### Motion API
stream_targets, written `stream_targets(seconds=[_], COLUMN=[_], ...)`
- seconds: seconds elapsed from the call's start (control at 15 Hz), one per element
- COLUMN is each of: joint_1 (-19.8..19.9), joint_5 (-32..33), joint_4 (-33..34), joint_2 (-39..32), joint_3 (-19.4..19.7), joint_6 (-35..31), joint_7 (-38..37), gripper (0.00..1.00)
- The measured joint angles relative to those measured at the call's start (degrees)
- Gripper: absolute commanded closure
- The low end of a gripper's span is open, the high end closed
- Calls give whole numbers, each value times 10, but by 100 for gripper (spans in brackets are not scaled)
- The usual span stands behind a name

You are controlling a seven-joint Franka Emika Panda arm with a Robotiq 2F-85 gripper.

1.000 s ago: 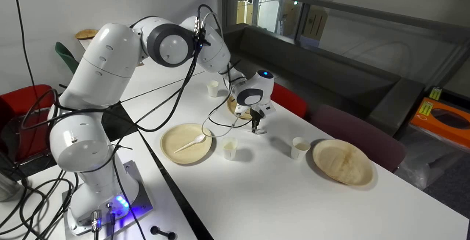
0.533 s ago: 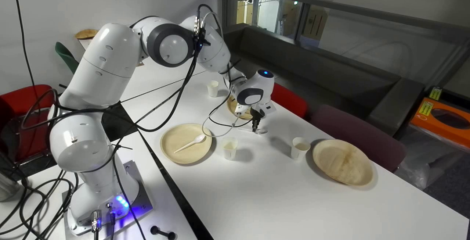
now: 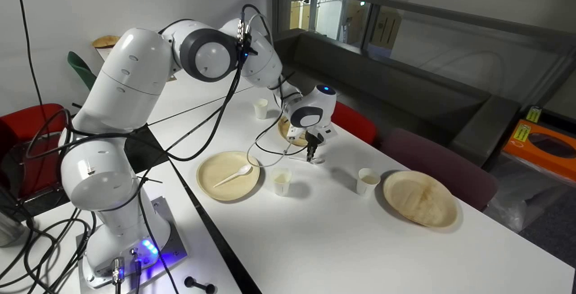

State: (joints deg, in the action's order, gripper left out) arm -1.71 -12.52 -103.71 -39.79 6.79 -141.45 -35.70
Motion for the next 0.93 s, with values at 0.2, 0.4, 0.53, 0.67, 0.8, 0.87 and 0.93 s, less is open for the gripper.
stream_targets(seconds=[0.2,0.4,0.53,0.67,0.8,0.87,0.93], joint_1=[0,0,-2,-6,-11,-15,-17], joint_5=[0,0,0,0,0,0,0], joint_4=[4,4,3,-1,-8,-11,-14], joint_2=[2,2,2,2,2,2,2], joint_3=[0,0,1,6,12,16,18], joint_6=[22,22,4,-42,-93,-109,-119], joint_7=[1,1,-7,-23,-43,-49,-52], gripper=[98,98,98,98,98,98,98])
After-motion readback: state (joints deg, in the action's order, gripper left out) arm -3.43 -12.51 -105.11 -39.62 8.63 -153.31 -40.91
